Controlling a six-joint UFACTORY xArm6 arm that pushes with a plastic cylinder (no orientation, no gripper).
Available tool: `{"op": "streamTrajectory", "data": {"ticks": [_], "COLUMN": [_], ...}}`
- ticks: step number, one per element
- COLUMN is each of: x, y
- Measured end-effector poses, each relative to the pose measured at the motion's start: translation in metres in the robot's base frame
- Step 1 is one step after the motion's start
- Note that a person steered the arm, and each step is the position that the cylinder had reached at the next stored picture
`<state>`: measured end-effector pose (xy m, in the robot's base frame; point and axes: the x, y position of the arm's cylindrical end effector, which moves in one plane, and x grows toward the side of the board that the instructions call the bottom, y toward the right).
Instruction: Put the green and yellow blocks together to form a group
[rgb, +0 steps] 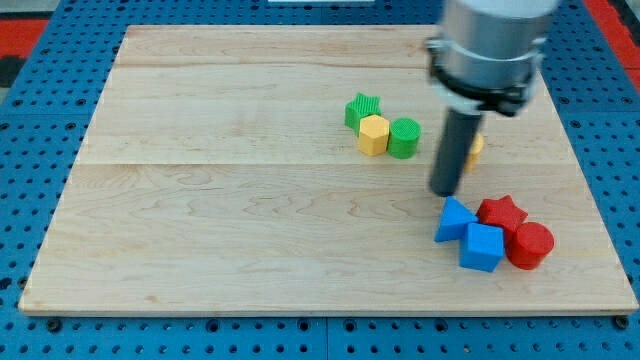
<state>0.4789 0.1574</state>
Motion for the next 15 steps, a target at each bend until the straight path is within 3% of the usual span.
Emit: {"op": "streamTrajectory", "data": {"ticks": [1, 2, 3, 4, 5, 6, 7, 8, 10, 11, 12, 13, 15], "x": [-0.011, -0.025, -0.027, -0.031, -0.031, -0.037, -0.037, -0.064, -0.064, -0.081, -0.082, -0.081, -0.085], "y": [0.061, 0.044, -0.072, -0.143, -0.15, -0.056, -0.006, 0.001, 0.037, 0.098, -0.018, -0.061, -0.002]}}
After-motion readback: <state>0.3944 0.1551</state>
